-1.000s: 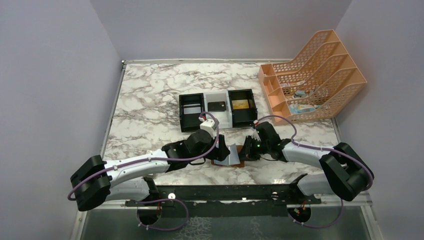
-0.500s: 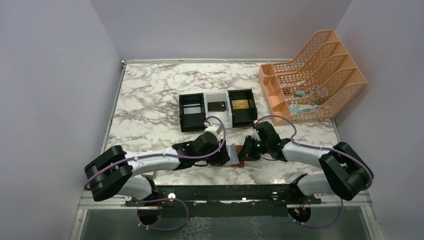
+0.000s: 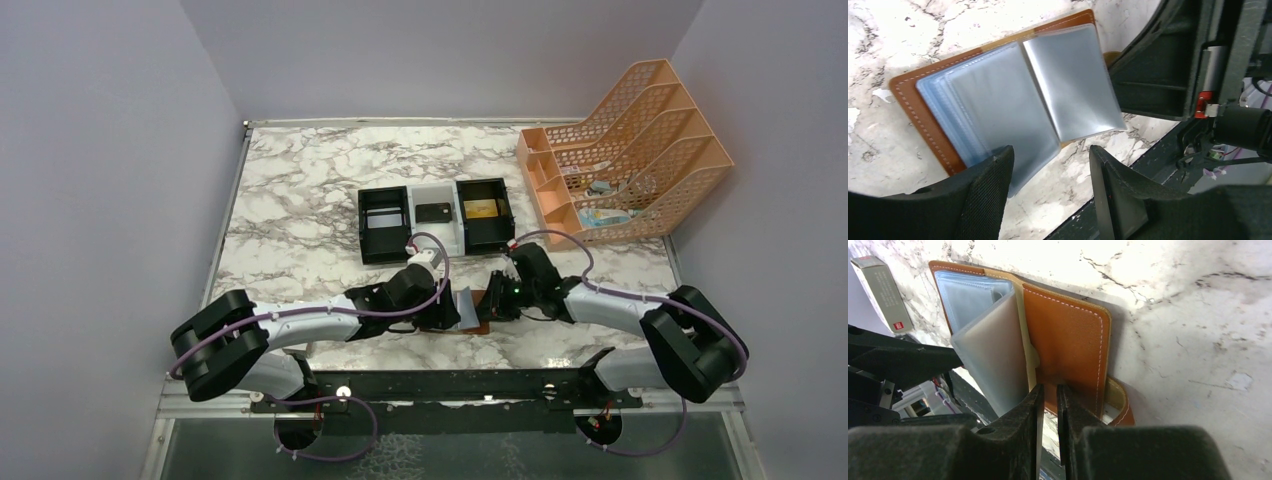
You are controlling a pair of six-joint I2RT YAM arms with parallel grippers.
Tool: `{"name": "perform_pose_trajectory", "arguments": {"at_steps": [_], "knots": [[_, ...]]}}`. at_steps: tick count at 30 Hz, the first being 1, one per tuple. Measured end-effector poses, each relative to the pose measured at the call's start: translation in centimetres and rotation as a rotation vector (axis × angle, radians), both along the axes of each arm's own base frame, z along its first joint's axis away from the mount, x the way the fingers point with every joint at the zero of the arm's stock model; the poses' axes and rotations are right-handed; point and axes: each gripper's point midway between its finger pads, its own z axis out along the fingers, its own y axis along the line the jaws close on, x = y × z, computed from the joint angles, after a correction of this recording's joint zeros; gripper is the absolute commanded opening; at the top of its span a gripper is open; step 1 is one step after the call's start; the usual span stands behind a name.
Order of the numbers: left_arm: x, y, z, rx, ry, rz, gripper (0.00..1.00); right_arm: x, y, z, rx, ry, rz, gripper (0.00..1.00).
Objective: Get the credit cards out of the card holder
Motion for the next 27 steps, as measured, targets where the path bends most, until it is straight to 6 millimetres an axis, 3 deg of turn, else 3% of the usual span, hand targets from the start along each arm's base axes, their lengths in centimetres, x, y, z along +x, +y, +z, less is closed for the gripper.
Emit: {"name": "perform_pose_trajectory", "arguments": {"at_steps": [5,13,16,25,27], "knots": [[0.3,0.5,-0.3,0.034,0.001,0.013,0.57,0.5,-0.7,1.0,-0.048,-0.025,-0.021,0.25],[0.9,0.9,-0.4,0.069,-0.006,0.036,0.56,2.6,-0.6,6.4,-0.043,-0.193,-0.008,0.46],[1.0,1.0,-0.4,0.070,-0.008,0.040,0.55,2.7,0.0,8.0,-0.008,-0.250,0.053,0.46],[1.2,1.0,-0.4,0.071,-0.014,0.053,0.51,1.3,1.1,8.9,0.072,-0.265,0.167,0.42],[1.3,0.8,-0.5,0.073,-0.013,0.052,0.50,1.3,1.3,9.0,0.080,-0.268,0.173,0.34]]}}
